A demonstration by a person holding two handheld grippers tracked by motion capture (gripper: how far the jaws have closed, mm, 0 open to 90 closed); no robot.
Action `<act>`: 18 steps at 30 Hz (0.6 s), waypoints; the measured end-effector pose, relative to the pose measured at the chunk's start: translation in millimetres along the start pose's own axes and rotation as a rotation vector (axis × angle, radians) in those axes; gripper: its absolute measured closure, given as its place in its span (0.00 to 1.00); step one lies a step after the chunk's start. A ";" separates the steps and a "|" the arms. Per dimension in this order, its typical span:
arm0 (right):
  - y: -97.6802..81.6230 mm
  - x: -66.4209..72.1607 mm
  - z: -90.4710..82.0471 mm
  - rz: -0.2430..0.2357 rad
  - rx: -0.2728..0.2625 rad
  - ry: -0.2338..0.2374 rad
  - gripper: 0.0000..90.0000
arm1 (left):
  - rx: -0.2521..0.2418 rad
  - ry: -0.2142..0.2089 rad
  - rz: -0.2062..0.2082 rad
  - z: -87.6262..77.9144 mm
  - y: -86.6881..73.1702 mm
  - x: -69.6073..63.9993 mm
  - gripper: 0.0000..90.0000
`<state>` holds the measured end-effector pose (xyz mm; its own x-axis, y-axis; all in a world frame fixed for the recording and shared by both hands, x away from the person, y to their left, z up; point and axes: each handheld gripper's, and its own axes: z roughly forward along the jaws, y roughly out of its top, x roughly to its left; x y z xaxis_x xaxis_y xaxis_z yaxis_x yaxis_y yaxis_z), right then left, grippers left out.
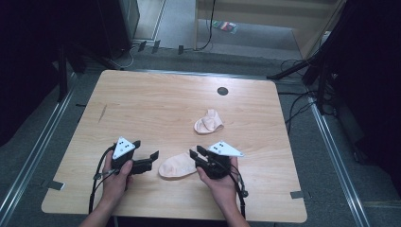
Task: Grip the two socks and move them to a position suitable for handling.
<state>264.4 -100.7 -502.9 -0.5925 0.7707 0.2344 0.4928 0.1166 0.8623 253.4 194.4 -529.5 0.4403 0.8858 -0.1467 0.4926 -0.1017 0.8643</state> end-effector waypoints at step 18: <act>-18.9 -47.5 -15.9 0.088 0.059 -0.150 0.73 | 0.177 -0.040 -0.031 -2.2 -15.5 -1.3 0.47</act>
<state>273.1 -149.5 -523.2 -0.4458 0.8639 0.2346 0.5777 0.0775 0.8126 243.5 195.8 -541.6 0.4505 0.8713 -0.1945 0.6294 -0.1555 0.7613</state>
